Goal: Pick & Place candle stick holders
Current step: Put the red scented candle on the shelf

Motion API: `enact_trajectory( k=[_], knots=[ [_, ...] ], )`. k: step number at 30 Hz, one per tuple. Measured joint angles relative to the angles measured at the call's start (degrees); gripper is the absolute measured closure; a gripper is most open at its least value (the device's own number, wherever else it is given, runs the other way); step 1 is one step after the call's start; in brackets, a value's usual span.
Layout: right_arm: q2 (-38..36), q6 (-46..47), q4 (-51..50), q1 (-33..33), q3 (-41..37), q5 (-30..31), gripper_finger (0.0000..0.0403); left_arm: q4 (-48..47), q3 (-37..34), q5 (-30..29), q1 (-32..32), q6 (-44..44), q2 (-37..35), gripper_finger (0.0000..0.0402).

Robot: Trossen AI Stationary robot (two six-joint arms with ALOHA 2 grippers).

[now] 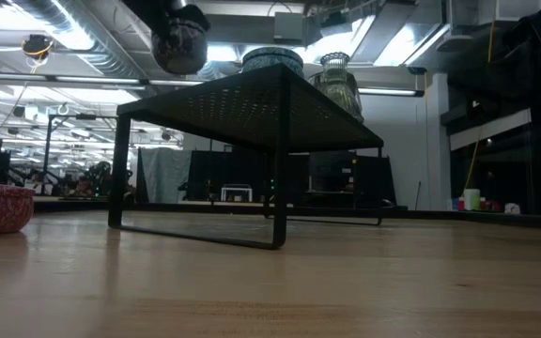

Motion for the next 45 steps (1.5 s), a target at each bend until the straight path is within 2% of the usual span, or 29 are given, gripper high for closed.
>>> enact_trajectory(
  k=[7,12,20,28,45],
  knots=[
    [0.0,-0.02,0.0,0.02,0.02,0.0,0.0355,-0.09,-0.02,-2.0,-1.3,-0.52,3.0,0.0096],
    [0.0,-0.01,-0.01,0.01,0.01,0.0,0.0355,-0.1,-0.02,-5.72,-1.28,-1.82,5.31,0.0096],
    [0.0,0.0,0.0,0.02,0.02,0.0,0.0355,-0.26,-0.04,-5.44,-1.28,-5.84,8.66,0.0096],
    [0.0,-0.01,0.0,0.02,0.02,0.0,0.0355,0.0,-0.02,-5.7,-1.28,-8.02,9.01,0.0093],
    [0.0,-0.02,0.0,0.01,0.02,0.0,0.0355,0.07,-0.02,-4.55,-1.28,-8.02,9.14,0.004]
  ],
)
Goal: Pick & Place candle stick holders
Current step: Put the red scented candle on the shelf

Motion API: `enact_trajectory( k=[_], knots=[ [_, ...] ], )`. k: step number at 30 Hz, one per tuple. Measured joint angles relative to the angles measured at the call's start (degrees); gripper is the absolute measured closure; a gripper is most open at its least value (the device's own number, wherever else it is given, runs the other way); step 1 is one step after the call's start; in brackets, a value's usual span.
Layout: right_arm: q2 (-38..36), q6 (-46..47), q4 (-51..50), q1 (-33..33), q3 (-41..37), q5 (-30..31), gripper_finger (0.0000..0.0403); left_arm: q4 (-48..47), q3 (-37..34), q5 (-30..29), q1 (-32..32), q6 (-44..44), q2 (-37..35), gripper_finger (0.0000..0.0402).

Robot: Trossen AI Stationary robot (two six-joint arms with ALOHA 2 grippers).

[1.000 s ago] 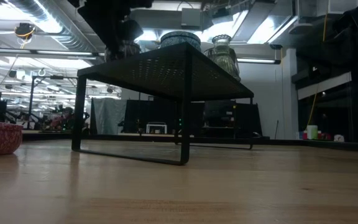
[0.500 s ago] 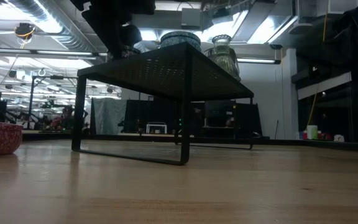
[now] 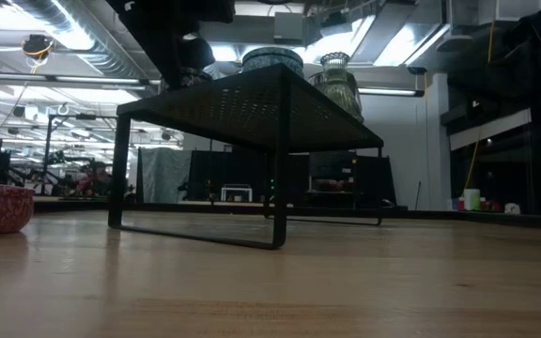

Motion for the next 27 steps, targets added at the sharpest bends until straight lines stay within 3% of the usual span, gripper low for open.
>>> enact_trajectory(
  k=[12,19,27],
  knots=[
    [0.0,0.02,0.0,-0.01,-0.02,0.0,0.0355,-6.02,5.08,-1.59,0.11,2.07,-0.61,0.0029],
    [0.0,0.02,0.0,0.01,0.0,0.0,0.0355,-12.37,7.06,-5.93,0.11,3.37,-0.61,0.003],
    [0.0,0.01,0.0,0.01,-0.02,0.0,0.0355,-13.71,7.06,-6.69,0.54,3.0,-0.61,0.0086]
  ],
)
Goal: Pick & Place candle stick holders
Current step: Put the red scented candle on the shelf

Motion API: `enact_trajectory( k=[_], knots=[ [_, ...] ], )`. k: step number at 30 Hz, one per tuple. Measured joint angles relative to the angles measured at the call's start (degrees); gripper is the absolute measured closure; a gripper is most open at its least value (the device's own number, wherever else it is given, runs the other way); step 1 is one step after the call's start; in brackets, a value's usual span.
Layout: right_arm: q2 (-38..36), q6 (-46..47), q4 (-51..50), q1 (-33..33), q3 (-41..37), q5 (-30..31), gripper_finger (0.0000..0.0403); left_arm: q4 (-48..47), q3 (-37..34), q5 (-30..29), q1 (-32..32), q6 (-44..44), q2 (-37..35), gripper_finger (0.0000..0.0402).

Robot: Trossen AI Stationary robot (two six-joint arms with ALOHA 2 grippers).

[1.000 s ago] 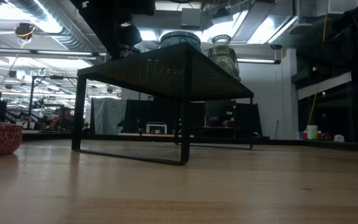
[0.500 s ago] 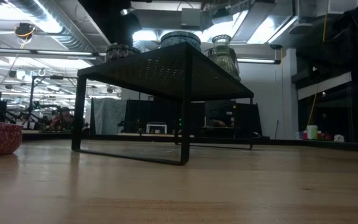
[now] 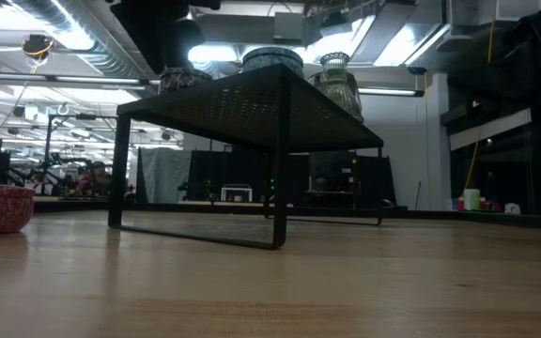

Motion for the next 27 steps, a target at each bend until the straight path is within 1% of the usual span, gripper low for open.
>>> enact_trajectory(
  k=[3,14,18,23,27],
  knots=[
    [0.0,-0.01,0.0,0.0,0.02,0.0,0.0355,-0.27,0.0,-0.06,0.31,-0.52,0.0,0.0126],
    [0.0,0.01,0.0,-0.01,0.01,0.0,0.0355,-0.98,0.0,1.44,1.12,-3.31,0.02,0.0291],
    [0.0,0.01,0.0,0.0,0.01,0.0,0.0355,-0.98,0.0,1.46,1.14,-4.99,0.04,0.0344],
    [0.0,0.02,0.0,0.0,0.02,0.0,0.0355,-0.96,0.0,1.24,1.14,-6.73,0.04,0.0393],
    [0.0,0.0,0.0,-0.01,0.01,0.0,0.0355,-0.93,0.0,1.11,1.12,-9.12,0.33,0.0398]
  ],
)
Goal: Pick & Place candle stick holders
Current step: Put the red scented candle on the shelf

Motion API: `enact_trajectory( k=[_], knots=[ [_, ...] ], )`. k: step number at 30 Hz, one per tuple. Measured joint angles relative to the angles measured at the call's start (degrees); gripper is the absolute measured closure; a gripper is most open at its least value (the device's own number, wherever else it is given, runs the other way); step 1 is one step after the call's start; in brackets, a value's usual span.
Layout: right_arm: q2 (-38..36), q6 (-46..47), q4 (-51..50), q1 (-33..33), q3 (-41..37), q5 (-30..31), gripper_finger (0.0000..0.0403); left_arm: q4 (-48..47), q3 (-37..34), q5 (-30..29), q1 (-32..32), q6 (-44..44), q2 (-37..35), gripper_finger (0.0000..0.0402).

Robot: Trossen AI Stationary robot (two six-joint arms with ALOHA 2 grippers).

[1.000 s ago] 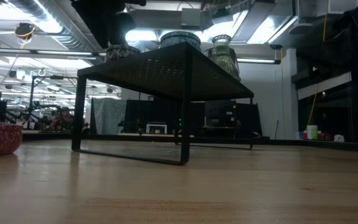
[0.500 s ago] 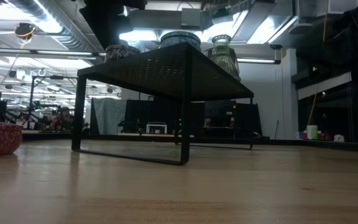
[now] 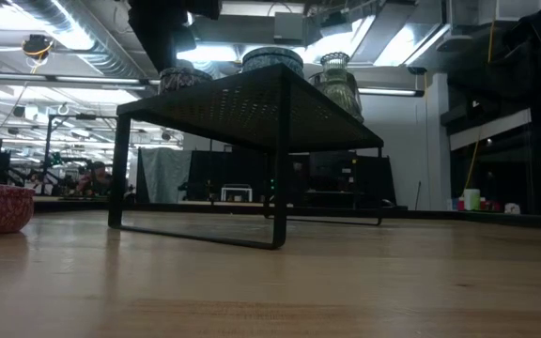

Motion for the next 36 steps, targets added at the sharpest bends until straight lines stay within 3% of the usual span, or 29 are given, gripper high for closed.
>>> enact_trajectory(
  k=[20,36],
  knots=[
    [0.0,0.01,0.0,0.0,0.0,0.0,0.0355,5.63,0.0,5.7,-0.11,-5.84,2.28,0.04],
    [0.0,0.02,0.0,0.0,0.0,0.0,0.0355,7.64,0.0,6.16,-0.55,-7.84,2.36,0.04]
  ],
)
